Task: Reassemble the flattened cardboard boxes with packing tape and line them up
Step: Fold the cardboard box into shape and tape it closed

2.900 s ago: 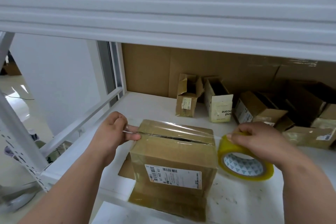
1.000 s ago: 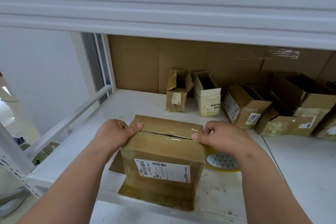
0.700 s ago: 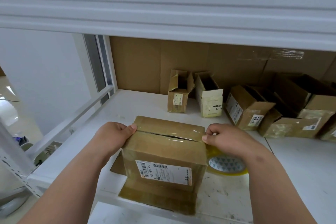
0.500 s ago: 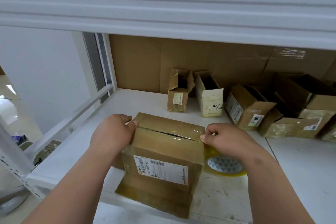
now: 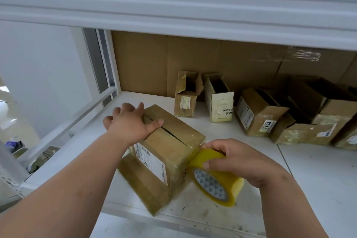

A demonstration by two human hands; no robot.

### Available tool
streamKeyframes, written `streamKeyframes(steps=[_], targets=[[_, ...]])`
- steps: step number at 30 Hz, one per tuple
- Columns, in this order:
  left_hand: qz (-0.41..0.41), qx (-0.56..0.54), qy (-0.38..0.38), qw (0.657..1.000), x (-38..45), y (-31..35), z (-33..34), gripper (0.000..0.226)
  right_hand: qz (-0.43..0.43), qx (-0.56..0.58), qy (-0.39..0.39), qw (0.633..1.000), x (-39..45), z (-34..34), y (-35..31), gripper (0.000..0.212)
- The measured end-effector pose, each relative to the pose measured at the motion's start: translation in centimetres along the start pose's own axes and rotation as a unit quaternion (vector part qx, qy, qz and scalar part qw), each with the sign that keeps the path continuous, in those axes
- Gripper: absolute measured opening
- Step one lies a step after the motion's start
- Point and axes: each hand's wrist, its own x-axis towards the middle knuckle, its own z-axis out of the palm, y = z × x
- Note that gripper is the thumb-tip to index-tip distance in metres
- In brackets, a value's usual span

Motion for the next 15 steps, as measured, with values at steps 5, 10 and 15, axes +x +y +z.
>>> streamKeyframes(steps=[5,10,15], targets=[[0.124,0.02,0.118,0.985,-3.1,2.4,0.3,0.059,-0.065,0.151,-0.067,0.984,0.3,1.3,1.8,0.05],[0.151,0.036,-0.015,0.988,-5.3,3.3,1.4,0.099,-0.103,0.228,-0.091,0.964,0.9,2.0,3.1,0.065],[0.168,-0.01,0.011,0.986,-4.2,2.6,1.0,0.082,-0.086,0.239,-0.065,0.965,1.2,3.2,3.5,0.089]])
